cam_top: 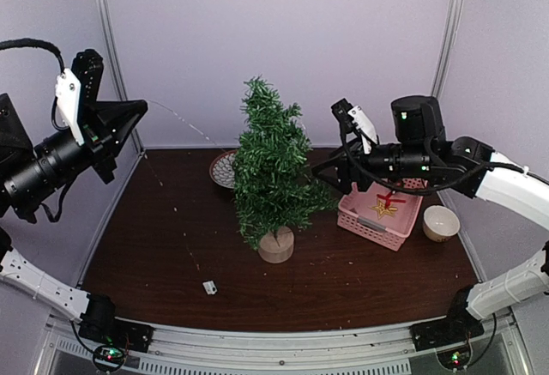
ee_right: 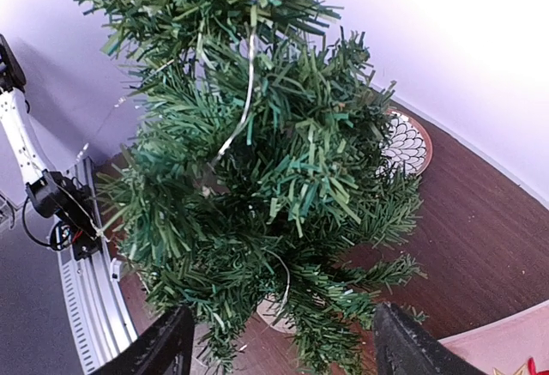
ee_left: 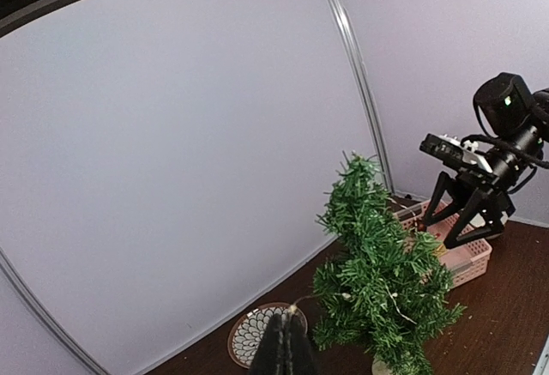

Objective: Decorate the small christmas tree

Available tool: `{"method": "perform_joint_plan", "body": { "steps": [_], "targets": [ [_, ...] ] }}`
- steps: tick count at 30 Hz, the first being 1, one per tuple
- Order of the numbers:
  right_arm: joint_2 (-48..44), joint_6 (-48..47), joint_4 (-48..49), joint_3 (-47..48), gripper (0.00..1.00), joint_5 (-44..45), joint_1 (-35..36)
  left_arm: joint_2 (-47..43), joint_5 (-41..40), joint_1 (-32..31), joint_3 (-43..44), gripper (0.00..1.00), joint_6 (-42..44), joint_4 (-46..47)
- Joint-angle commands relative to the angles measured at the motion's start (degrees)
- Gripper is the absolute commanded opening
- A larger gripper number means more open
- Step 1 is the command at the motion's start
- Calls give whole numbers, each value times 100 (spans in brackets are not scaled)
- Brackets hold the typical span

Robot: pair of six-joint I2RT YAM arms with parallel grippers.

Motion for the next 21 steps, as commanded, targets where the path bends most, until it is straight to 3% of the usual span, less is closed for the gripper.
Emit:
{"method": "perform_joint_plan", "body": {
  "steps": [1, 7, 11, 16, 21],
  "targets": [
    [-190, -5, 157, -80, 76, -4, -20, -34, -520, 53, 129, 0, 142, 215],
    [-428, 38, 393, -327, 77, -406, -13, 157, -1098, 427, 367, 0, -232, -253],
    [-607, 106, 602, -583, 77, -816, -4, 280, -878, 883, 515, 0, -832, -757],
    [-800, 199, 960, -996, 76, -1116, 123, 714, -31, 1737, 731, 0, -1846, -1618],
    [-1029, 188, 1444, -1466, 72, -916, 466, 874, 1059, 2916, 579, 0, -2677, -1838]
  ]
}}
